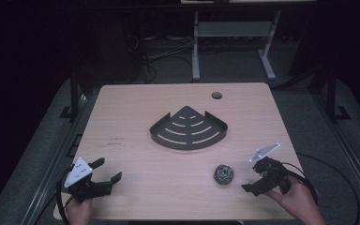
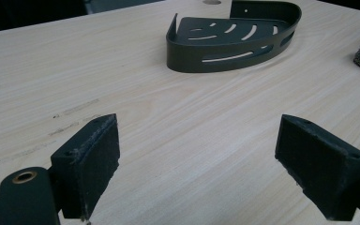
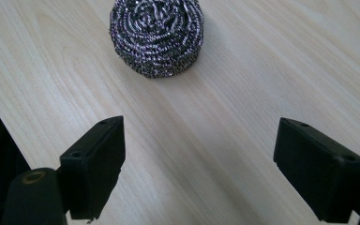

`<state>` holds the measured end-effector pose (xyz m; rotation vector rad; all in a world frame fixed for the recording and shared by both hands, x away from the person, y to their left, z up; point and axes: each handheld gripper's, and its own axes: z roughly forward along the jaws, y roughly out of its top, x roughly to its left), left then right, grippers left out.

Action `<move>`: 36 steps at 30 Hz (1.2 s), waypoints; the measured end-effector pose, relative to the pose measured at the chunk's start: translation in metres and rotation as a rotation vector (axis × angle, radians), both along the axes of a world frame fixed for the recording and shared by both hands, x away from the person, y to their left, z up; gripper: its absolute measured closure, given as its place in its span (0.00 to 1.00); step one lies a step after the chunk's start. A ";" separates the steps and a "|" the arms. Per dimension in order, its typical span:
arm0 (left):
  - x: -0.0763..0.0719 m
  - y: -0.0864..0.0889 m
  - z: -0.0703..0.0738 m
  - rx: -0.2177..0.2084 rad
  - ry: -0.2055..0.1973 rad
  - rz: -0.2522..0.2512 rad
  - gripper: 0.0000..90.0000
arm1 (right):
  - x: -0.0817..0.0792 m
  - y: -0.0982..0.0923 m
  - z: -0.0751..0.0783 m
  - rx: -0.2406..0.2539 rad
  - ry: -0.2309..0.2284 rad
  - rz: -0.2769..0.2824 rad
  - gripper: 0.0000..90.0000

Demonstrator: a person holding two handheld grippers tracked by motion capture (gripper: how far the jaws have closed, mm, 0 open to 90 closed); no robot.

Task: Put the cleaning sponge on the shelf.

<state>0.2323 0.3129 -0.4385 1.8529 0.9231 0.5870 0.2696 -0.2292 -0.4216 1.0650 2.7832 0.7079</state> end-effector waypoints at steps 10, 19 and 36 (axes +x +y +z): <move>0.000 0.002 0.001 -0.010 -0.001 0.003 0.15 | 0.009 0.022 0.002 -0.017 -0.001 0.060 0.18; 0.000 0.002 0.001 -0.010 -0.002 0.003 0.15 | 0.017 0.038 0.002 -0.032 0.010 0.104 0.18; -0.001 0.002 0.002 -0.013 -0.009 0.005 0.15 | 0.027 0.051 0.002 -0.067 0.022 0.143 0.18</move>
